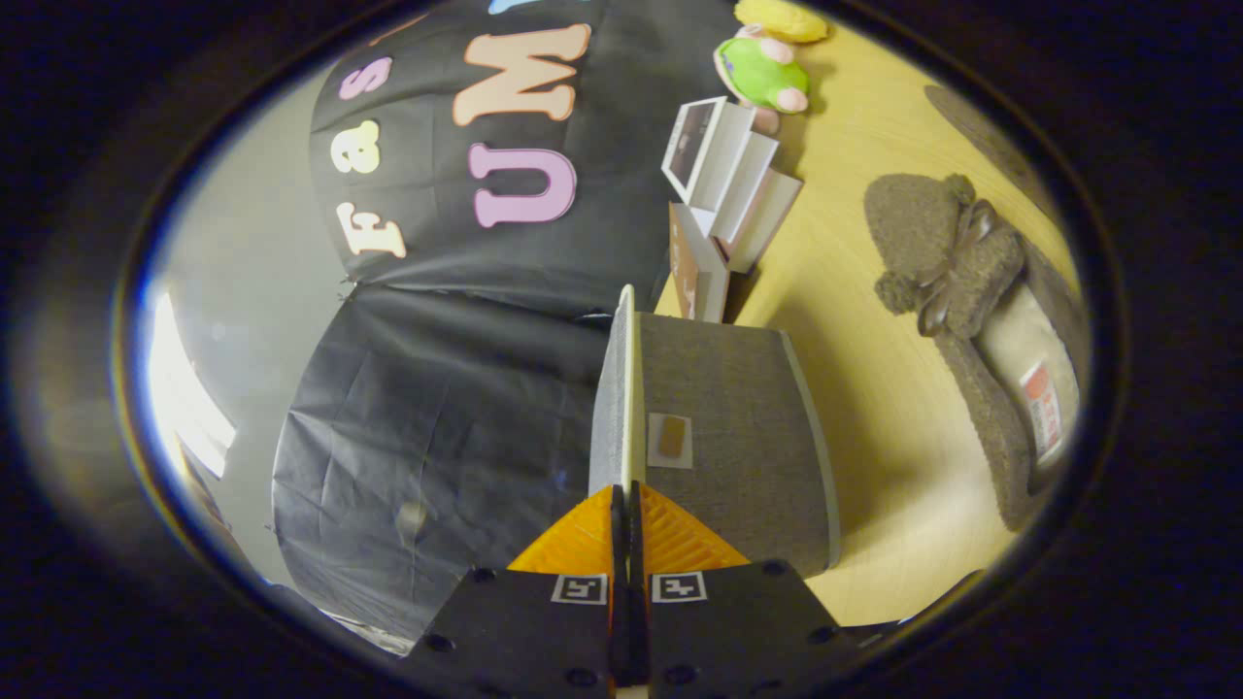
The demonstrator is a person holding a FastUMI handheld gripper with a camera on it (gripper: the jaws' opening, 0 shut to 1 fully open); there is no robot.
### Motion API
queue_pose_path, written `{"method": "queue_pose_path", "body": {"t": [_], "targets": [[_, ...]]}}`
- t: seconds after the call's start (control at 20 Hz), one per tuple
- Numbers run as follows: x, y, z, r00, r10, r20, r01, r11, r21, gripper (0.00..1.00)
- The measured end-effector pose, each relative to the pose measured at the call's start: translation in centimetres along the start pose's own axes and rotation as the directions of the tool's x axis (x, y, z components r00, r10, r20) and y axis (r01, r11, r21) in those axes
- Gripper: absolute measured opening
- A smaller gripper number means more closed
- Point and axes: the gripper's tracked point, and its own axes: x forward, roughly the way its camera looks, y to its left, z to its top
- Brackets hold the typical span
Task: Open the storage box then place both shoes into the box .Put the left shoe in first, then the right shoe, with the right side of both shoes facing outward in a uniform manner.
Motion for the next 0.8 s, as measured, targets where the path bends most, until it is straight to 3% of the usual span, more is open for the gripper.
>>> {"method": "queue_pose_path", "body": {"t": [0.4, 0.8], "targets": [[-0.2, 7.0, 0.1, 0.998, 0.062, -0.016, -0.063, 0.993, -0.097, 0.03], [3.6, 15.6, -3.7, 0.99, 0.138, -0.027, -0.14, 0.968, -0.21, 0.03]]}}
